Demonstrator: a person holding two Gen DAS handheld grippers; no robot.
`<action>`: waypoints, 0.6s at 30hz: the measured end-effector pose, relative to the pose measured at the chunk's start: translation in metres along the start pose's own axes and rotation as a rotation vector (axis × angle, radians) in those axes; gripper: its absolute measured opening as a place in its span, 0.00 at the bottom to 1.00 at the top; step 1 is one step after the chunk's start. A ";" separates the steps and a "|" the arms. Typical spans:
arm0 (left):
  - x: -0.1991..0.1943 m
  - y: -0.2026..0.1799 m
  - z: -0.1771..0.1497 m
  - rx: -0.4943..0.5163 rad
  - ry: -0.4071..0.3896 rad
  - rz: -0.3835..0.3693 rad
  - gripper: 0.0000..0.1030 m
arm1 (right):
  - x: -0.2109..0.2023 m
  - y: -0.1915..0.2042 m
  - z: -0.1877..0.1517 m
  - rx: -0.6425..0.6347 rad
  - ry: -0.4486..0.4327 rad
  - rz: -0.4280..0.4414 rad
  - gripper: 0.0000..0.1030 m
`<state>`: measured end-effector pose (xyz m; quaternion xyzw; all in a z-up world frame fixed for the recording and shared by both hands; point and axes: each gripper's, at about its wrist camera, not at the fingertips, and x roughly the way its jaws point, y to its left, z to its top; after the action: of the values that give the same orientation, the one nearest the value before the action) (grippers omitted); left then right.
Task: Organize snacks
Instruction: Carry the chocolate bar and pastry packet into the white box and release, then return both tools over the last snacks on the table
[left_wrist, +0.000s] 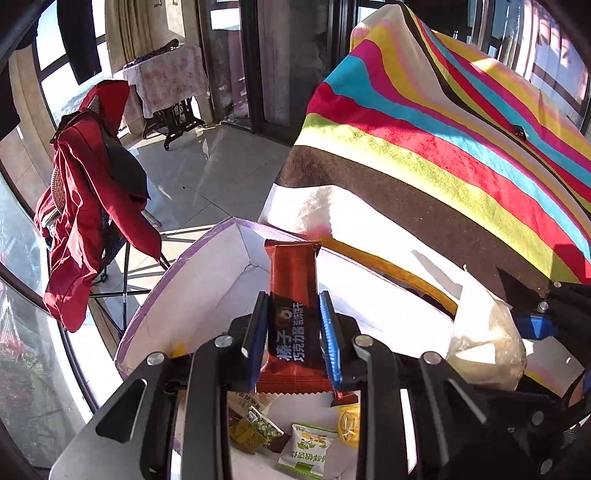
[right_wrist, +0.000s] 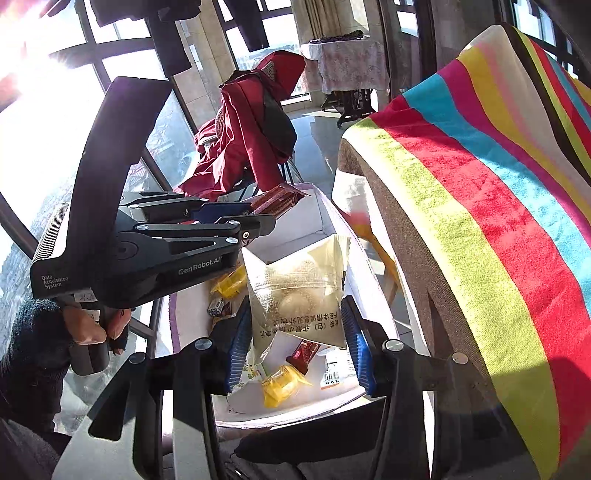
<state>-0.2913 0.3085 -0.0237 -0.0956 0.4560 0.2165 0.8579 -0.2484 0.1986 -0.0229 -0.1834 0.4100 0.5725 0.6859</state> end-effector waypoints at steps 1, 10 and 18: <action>0.001 0.006 0.000 -0.019 0.007 0.047 0.50 | 0.000 0.003 -0.001 -0.013 -0.002 0.007 0.70; -0.028 -0.019 0.050 -0.090 -0.144 0.085 0.98 | -0.070 -0.050 -0.008 0.111 -0.163 -0.073 0.76; -0.014 -0.169 0.111 0.161 -0.090 -0.263 0.98 | -0.163 -0.158 -0.057 0.327 -0.280 -0.356 0.80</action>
<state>-0.1384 0.1942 0.0447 -0.0755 0.4166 0.0692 0.9033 -0.1218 0.0105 0.0348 -0.0586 0.3594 0.3891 0.8461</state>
